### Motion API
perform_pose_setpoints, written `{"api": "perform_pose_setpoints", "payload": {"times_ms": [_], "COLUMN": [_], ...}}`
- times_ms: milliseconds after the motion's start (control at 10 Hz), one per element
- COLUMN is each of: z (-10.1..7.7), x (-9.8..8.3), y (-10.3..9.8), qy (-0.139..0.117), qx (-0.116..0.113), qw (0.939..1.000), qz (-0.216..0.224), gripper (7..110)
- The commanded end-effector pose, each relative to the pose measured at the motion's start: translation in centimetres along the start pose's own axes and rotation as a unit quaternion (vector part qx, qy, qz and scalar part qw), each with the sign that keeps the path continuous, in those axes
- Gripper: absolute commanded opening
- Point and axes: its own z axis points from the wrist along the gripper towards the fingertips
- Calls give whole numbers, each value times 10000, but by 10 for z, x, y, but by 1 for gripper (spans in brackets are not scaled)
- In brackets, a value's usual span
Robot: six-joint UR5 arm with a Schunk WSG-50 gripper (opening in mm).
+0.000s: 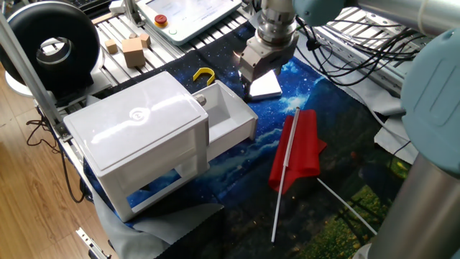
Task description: Use the gripper to push and close the drawer
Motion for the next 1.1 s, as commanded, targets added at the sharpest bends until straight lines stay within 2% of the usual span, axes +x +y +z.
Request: {"api": "perform_pose_setpoints", "payload": {"times_ms": [0, 500, 1000], "z": [1, -8, -12], "x": [-2, -4, -9], "y": [10, 29, 47], "qy": [-15, 8, -1], "qx": [0, -14, -160], "qw": [10000, 9998, 9997], "qz": [86, 218, 197], "gripper": [109, 109, 109]}}
